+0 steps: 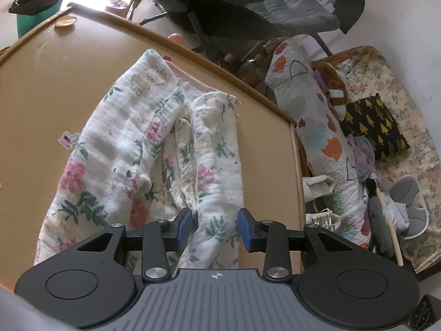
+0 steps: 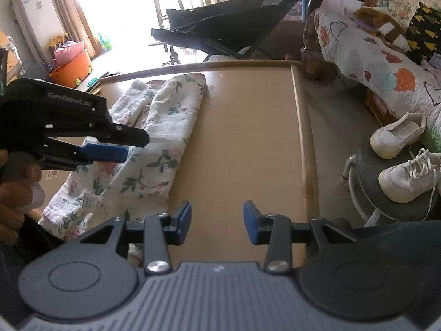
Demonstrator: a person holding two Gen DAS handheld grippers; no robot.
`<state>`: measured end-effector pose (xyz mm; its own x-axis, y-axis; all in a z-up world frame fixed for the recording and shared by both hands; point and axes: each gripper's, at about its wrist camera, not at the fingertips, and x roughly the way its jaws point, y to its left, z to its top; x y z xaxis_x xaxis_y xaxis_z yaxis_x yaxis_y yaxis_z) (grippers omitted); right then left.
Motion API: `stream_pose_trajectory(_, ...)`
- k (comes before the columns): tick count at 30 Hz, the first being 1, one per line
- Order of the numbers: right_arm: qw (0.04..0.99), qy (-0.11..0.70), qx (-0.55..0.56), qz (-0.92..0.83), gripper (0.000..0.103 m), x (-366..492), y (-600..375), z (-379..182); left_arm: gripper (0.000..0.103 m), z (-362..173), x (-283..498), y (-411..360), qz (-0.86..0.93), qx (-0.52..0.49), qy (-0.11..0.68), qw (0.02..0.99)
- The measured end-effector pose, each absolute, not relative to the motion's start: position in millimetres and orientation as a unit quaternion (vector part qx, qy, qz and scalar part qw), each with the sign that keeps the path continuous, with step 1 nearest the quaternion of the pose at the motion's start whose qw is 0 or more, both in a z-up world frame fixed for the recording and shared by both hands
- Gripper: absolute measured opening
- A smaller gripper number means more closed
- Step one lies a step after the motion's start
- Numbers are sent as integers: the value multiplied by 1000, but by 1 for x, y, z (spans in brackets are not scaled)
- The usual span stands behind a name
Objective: Fold clothes
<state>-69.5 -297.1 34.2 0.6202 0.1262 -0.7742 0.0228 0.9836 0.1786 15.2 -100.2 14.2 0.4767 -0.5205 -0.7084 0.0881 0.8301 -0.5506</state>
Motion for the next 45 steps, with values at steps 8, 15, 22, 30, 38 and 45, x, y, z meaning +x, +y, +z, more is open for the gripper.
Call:
stream_pose_trajectory(8,891,443,96,23,41,-69,-301,31,5,14,17,-106,-174,-194,474,841)
stream_pose_trajectory(15,891,444,94,23,41,-70,-300,31,5,40,13,-98,-168,-159,458,858)
stream_pose_trajectory(22,890,447,88,24,41,-70,-298,29,5,46,24,-91,-135,-120,476,860)
stream_pose_trajectory(30,888,452,88,24,41,-69,-299,29,5,27,32,-85,-120,-103,497,853)
stream_pose_trajectory(38,885,457,86,25,41,-68,-297,27,8,22,28,-93,-117,-61,484,865)
stream_pose_trajectory(45,883,462,82,23,41,-67,-298,25,16,33,27,-95,-107,-46,485,867)
